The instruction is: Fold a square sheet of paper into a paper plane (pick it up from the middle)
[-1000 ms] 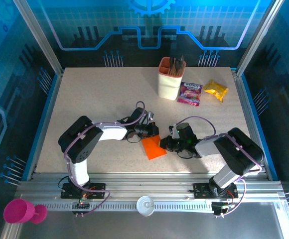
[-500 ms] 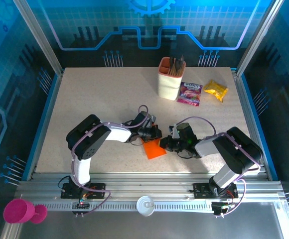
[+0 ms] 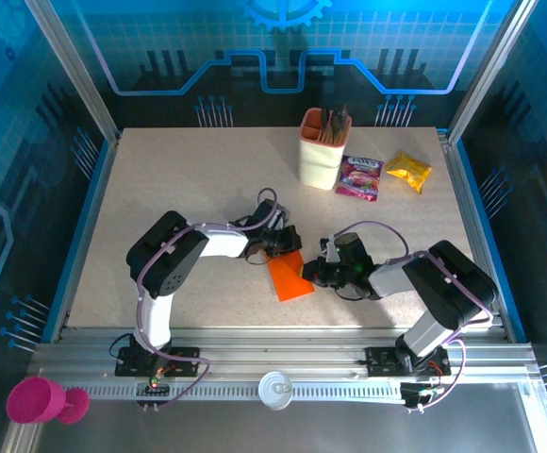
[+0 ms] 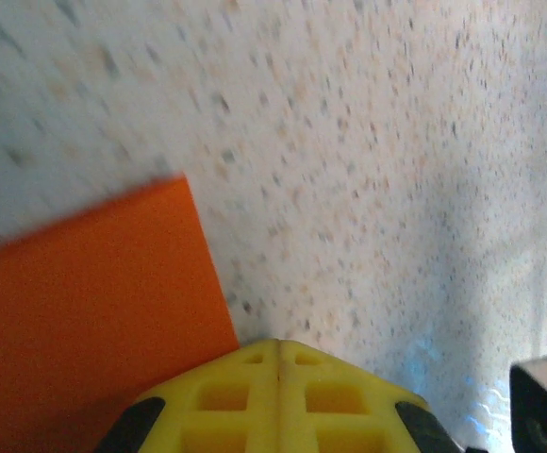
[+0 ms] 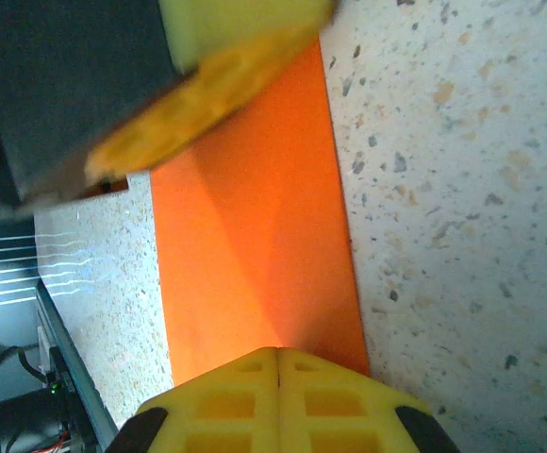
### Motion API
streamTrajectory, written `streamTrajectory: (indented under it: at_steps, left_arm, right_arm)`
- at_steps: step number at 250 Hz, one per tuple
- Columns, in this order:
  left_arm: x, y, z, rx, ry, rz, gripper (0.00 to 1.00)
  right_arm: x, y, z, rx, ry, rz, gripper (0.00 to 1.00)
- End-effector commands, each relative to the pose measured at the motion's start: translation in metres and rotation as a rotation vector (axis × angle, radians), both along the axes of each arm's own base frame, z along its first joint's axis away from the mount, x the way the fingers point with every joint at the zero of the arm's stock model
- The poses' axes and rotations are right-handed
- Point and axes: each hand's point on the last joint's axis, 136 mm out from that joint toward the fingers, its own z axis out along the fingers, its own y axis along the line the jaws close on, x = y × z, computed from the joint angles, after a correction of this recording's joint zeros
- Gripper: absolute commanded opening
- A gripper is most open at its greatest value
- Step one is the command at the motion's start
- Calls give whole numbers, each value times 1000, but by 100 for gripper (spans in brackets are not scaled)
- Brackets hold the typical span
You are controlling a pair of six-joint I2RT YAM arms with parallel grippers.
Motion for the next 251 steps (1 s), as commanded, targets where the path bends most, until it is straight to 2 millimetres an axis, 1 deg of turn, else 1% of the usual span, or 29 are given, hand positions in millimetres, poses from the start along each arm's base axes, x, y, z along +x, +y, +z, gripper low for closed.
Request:
streamTrajectory:
  at_steps: [1, 65, 109, 142, 152, 156, 169, 190, 205, 215, 235, 251]
  left_arm:
    - [19, 35, -25, 125, 5, 60, 0]
    - [43, 50, -27, 173, -5, 78, 0]
    - [71, 64, -26, 219, -13, 111, 0]
    - [96, 75, -14, 252, -35, 131, 0]
    - [102, 75, -6, 250, -48, 129, 0]
    - [103, 75, -3, 250, -54, 125, 0]
    - [105, 72, 12, 244, -85, 107, 0]
    - [96, 63, 34, 205, -119, 82, 0]
    - [81, 51, 46, 175, -135, 55, 0]
    - [68, 40, 52, 149, -143, 24, 0]
    - [40, 18, 53, 121, -142, -32, 1]
    - [21, 2, 47, 107, -129, -71, 1]
  right_arm:
    - [-50, -41, -61, -237, 213, -16, 0]
    - [-51, -40, -60, -253, 205, -6, 0]
    - [-51, -40, -59, -259, 205, -8, 0]
    - [-50, -40, -58, -260, 199, -13, 0]
    - [-50, -39, -57, -259, 196, -13, 0]
    - [-53, -41, -59, -270, 211, -13, 0]
    - [-53, -41, -59, -272, 212, -13, 0]
    - [-52, -39, -57, -271, 207, -14, 0]
    - [-51, -38, -57, -269, 205, -13, 0]
    - [-50, -38, -57, -267, 206, -14, 0]
    - [-49, -35, -56, -265, 202, -10, 0]
    - [-48, -34, -56, -263, 204, -7, 0]
